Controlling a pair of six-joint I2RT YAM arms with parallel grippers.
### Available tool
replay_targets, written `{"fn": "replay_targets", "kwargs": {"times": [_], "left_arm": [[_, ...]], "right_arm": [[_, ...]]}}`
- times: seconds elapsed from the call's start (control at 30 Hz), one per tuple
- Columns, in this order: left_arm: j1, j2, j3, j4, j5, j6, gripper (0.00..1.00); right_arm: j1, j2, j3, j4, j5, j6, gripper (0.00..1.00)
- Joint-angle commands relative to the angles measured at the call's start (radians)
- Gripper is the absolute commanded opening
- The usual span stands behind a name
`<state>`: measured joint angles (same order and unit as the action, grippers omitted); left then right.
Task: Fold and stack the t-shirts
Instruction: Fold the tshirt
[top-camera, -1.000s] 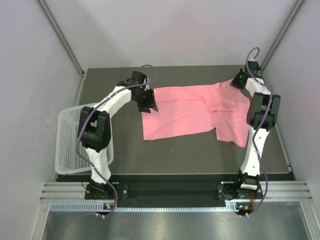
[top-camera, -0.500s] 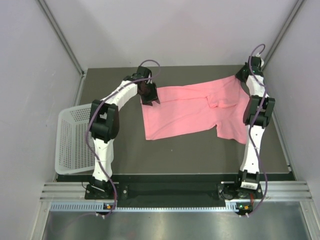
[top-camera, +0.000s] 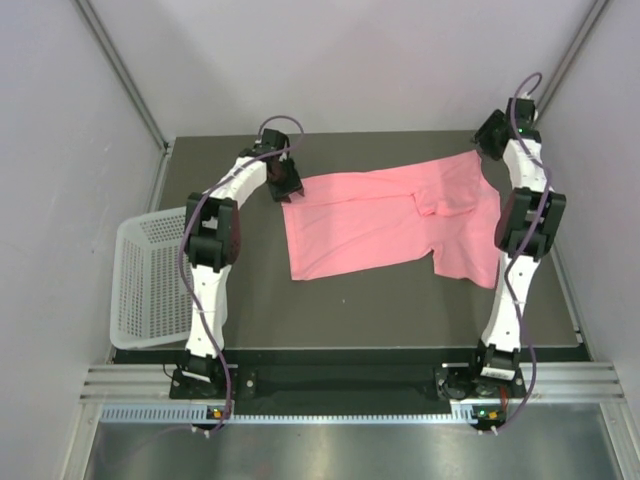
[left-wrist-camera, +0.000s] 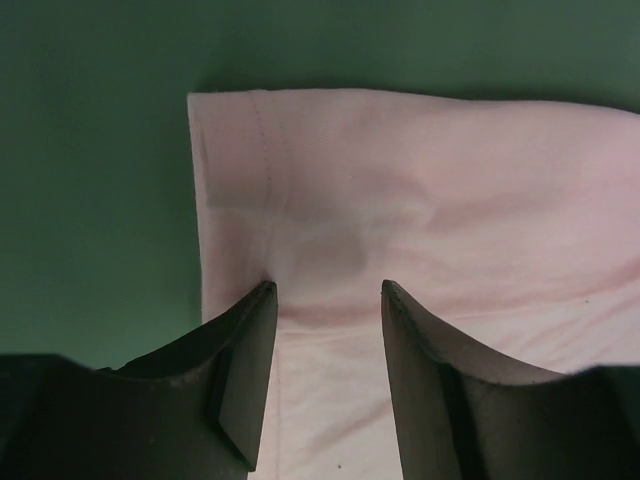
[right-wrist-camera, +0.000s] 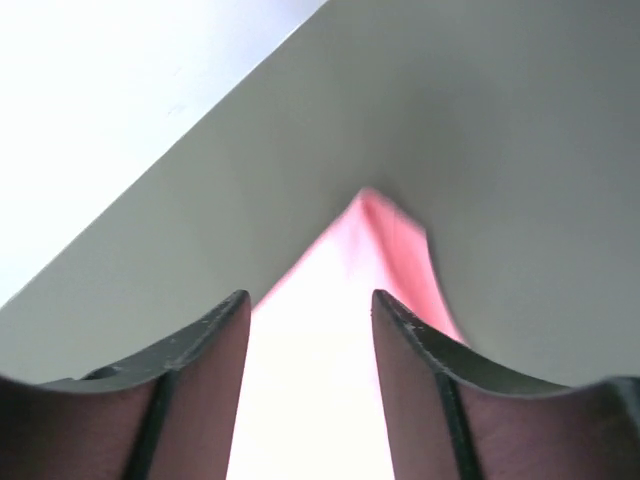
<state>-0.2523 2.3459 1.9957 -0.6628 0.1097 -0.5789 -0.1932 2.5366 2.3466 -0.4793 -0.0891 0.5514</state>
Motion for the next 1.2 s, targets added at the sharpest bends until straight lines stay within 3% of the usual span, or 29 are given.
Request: {"fn": "replay_targets", "kwargs": {"times": [0.0, 0.27, 0.37, 0.7, 1.0, 1.17], "left_arm": [[0.005, 0.024, 0.031, 0.028, -0.005, -0.035, 0.51], [0.085, 0.102, 0.064, 0.011, 0.051, -0.099, 0.50], [0.114, 0.134, 0.098, 0.012, 0.097, -0.092, 0.50], [0.139, 0.185, 0.221, -0.001, 0.100, 0.019, 0.50], [0.133, 0.164, 0.190, 0.020, 0.145, 0.005, 0.50], [0.128, 0.158, 0.184, 0.022, 0.148, -0.001, 0.50]], "right_arm": [[-0.011, -0.269, -0.123, -0.039, -0.012, -0.054, 0.54], [-0.015, -0.608, -0.711, 0.082, -0.196, -0.109, 0.62], [-0.017, -0.639, -0.789, 0.094, -0.234, -0.145, 0.63], [-0.025, -0.622, -0.883, 0.102, -0.285, -0.222, 0.67], [-0.048, -0.653, -0.918, 0.065, -0.173, -0.263, 0.69], [-0.048, -0.612, -0.934, 0.083, -0.239, -0.283, 0.74]]}}
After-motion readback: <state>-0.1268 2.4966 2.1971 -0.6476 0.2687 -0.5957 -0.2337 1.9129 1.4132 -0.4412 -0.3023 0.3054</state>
